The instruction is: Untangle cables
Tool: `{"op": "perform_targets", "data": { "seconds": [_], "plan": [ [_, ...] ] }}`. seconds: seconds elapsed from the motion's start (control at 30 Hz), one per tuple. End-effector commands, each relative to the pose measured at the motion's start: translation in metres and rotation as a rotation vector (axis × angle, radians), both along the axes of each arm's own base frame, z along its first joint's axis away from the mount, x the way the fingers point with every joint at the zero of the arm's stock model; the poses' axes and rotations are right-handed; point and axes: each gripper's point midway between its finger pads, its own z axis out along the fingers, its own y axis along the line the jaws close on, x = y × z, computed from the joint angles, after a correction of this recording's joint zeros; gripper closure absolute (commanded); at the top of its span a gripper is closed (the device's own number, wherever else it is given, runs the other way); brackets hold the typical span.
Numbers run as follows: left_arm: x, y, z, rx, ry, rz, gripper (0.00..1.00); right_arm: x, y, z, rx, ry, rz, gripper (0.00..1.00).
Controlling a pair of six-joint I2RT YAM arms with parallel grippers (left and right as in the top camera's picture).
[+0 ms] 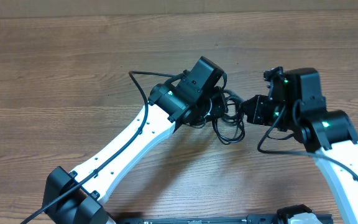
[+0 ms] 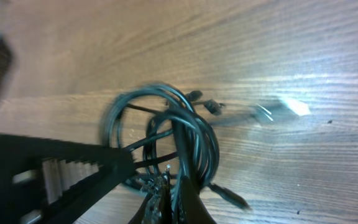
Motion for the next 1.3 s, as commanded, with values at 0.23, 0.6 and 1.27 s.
{"op": "perform_targets", "data": {
  "seconds": [0.23, 0.6, 1.27],
  "plan": [
    [0.008, 0.015, 0.001, 0.032, 0.02, 0.151, 0.96, -0.012, -0.005, 0.031, 0.012, -0.105, -0.025, 0.96],
    [0.003, -0.01, 0.016, -0.036, -0.089, -0.119, 0.96, -0.013, -0.016, 0.022, -0.063, -0.1, -0.031, 0.38],
    [0.004, -0.04, 0.042, -0.147, -0.272, -0.366, 0.96, 0.005, -0.015, -0.022, -0.117, 0.039, -0.018, 0.61]
  ]
}}
